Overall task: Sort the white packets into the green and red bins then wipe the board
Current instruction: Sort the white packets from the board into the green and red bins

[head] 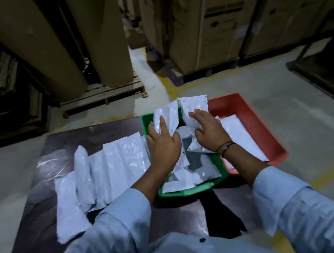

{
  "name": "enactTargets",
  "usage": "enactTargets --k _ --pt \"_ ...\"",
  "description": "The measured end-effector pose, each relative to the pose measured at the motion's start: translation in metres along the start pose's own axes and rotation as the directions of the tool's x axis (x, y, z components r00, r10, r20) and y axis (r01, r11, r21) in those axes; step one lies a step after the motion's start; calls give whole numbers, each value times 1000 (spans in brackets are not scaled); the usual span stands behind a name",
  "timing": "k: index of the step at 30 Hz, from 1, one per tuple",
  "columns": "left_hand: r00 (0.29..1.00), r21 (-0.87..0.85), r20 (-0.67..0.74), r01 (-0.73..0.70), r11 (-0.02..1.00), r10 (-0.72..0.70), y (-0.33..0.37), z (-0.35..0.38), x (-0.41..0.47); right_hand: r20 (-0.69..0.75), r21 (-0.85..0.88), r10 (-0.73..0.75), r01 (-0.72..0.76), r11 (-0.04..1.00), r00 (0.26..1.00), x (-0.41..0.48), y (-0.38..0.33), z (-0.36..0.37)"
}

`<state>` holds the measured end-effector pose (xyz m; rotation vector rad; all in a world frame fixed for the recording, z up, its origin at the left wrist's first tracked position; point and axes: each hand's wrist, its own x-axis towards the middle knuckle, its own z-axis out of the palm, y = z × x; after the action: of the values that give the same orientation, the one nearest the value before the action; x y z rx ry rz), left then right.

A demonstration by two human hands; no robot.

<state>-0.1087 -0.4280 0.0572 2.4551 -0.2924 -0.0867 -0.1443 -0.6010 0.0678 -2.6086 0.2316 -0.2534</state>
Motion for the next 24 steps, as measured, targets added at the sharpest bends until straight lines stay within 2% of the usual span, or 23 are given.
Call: enactTargets --k 6,10,14,19,24 --pt "994 19 99 -51 999 49 68 50 -9 37 -45 0 1 999 999 -17 76 -44" --pt "989 40 133 -66 997 61 107 81 -13 106 -152 -20 36 988 994 -24 123 -64" --pt "990 40 134 -54 998 48 133 110 -14 222 -322 48 27 946 974 -28 164 -71" --pt "993 70 117 -8 998 0 150 133 -14 336 -496 15 163 853 942 -33 195 -63" --pt "995 97 95 32 995 -41 155 141 -13 360 -549 -23 231 803 933 -29 200 -54"
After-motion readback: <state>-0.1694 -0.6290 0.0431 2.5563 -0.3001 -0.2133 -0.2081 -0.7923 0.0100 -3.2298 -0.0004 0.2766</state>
